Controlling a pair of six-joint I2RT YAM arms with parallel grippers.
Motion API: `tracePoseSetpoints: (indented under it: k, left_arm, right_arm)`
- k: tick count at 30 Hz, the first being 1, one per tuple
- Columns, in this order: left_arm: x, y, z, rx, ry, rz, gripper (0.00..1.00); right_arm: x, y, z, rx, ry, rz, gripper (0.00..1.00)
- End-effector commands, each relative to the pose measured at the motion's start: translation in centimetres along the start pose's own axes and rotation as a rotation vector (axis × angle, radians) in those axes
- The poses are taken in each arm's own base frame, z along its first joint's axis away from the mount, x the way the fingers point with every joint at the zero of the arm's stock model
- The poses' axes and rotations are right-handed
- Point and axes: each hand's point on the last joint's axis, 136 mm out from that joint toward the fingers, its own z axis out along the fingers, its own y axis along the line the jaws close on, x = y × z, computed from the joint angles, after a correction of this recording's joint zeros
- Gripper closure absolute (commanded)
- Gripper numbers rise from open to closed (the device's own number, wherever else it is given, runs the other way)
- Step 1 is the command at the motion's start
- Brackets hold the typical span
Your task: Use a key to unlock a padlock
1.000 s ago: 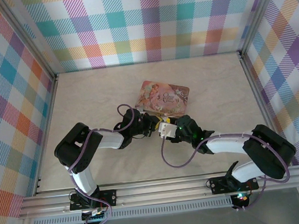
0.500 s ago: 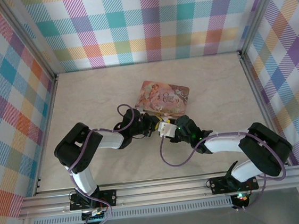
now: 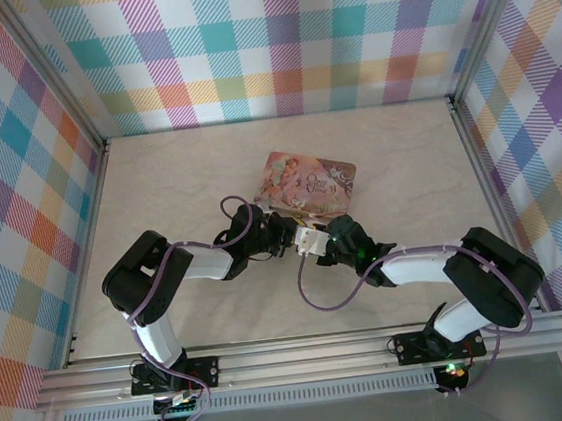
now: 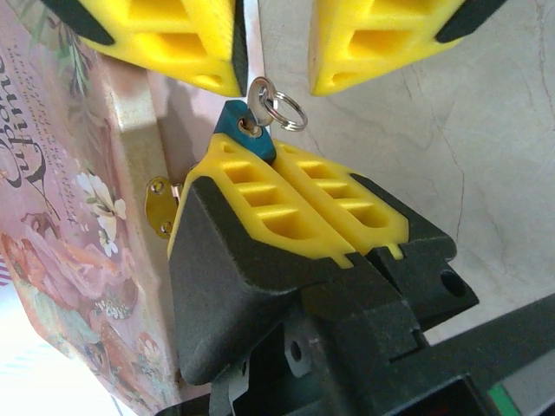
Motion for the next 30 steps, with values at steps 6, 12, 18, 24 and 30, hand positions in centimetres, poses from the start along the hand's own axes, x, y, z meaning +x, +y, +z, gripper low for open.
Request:
tracePoseSetpoints:
  k: [6,12,18,24,30]
  left_arm:
    - [1.2,-1.1,0.0,0.010,0.036,0.001,1.00]
    - [1.2,-1.1,0.1,0.009,0.038,0.000,1.00]
    - [1.2,-1.3,0.1,0.011,0.040,0.003,1.00]
    - [1.2,-1.4,0.1,0.011,0.040,0.002,1.00]
    - [1.2,-1.5,0.1,0.012,0.041,0.003,1.00]
  right_arm:
    - [-1.8,-0.8,0.4,0.016,-0.050,0.034,0.83]
    - [-1.8,-0.7,0.4,0.012,-0.045,0.037,0.91]
    - [-1.6,-1.1,0.4,0.029,-0.032,0.056,0.99]
    - [-1.9,-2.2,0.2,0.067,-0.018,0.145,1.00]
    - [-2.5,-3.1,-0.1,0.089,-0.021,0.255,1.00]
